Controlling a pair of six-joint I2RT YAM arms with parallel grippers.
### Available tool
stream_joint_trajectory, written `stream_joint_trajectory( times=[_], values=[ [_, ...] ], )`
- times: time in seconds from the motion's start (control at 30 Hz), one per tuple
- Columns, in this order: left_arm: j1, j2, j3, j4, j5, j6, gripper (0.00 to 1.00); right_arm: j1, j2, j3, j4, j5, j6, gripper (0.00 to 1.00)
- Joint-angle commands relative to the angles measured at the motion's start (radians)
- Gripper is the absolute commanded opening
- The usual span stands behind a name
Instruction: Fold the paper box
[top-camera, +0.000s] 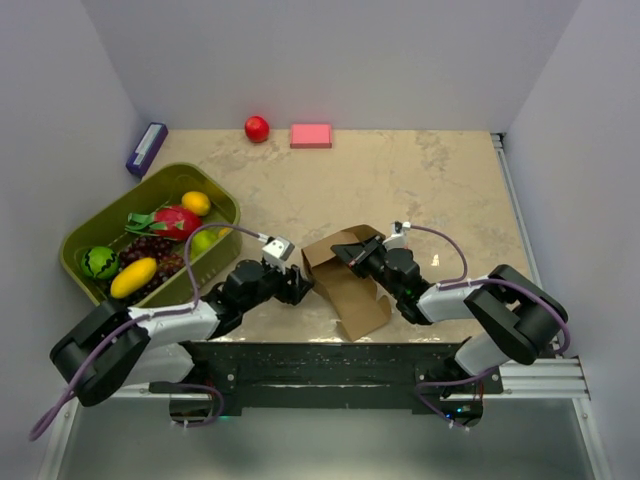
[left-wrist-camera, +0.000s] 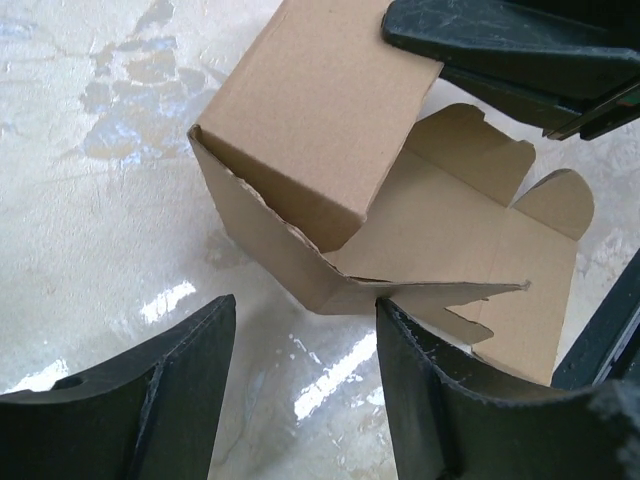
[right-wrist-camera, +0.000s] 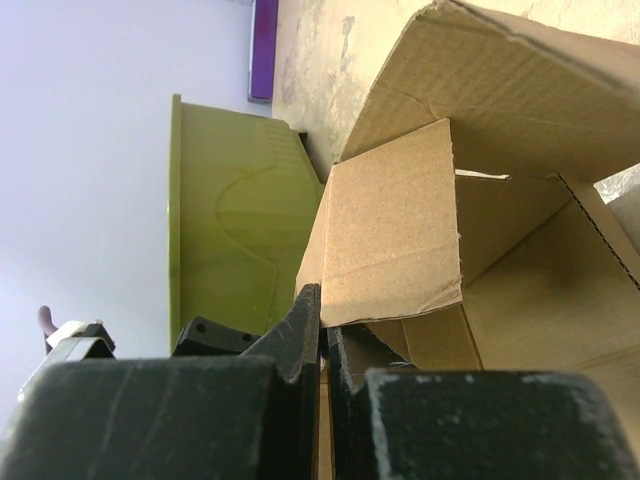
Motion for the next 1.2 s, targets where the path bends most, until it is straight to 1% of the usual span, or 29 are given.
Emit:
stream_joint_trajectory(
  times=[0.0, 0.17, 0.27, 0.3, 0.4, 0.53, 0.67, 0.83, 0.93, 1.0, 1.03, 1.17],
  values=[
    [-0.002, 0.062, 0.017, 0.167, 0.002, 0.020, 0.62, -0.001, 0.006, 0.011, -0.026, 0.020, -0.017, 0.00],
    [-0.002, 0.118, 0.022, 0.258, -0.007, 0.022, 0.62, -0.002, -0.006, 0.009, -0.044, 0.026, -0.021, 0.00],
    [-0.002, 0.149, 0.017, 0.324, -0.004, 0.022, 0.64, -0.002, -0.009, 0.014, -0.055, 0.028, -0.026, 0.00],
    [-0.002, 0.163, 0.016, 0.372, -0.001, 0.034, 0.65, -0.002, -0.009, 0.012, -0.056, 0.028, -0.024, 0.00],
    [-0.002, 0.218, 0.031, 0.430, 0.040, 0.071, 0.67, -0.002, -0.006, 0.011, -0.055, 0.029, -0.020, 0.00],
    [-0.002, 0.238, 0.040, 0.456, 0.077, 0.108, 0.70, -0.001, -0.015, -0.001, -0.050, 0.031, -0.017, 0.00],
    [-0.001, 0.232, 0.037, 0.437, 0.129, 0.146, 0.74, -0.002, -0.035, -0.007, -0.075, 0.045, -0.018, 0.00],
    [-0.001, 0.244, 0.005, 0.509, 0.158, 0.148, 0.79, -0.001, -0.054, -0.009, -0.090, 0.048, -0.026, 0.00],
    [0.007, 0.270, 0.010, 0.537, 0.142, 0.155, 0.78, -0.002, -0.051, -0.006, -0.090, 0.043, -0.027, 0.00],
    [0.012, 0.290, 0.008, 0.583, 0.113, 0.151, 0.75, -0.002, -0.047, -0.004, -0.090, 0.040, -0.027, 0.00],
    [0.013, 0.300, 0.013, 0.591, 0.097, 0.149, 0.71, -0.002, -0.046, -0.006, -0.089, 0.040, -0.027, 0.00],
    [0.012, 0.312, 0.036, 0.571, 0.050, 0.145, 0.69, -0.002, -0.043, -0.004, -0.095, 0.049, -0.026, 0.00]
  ],
)
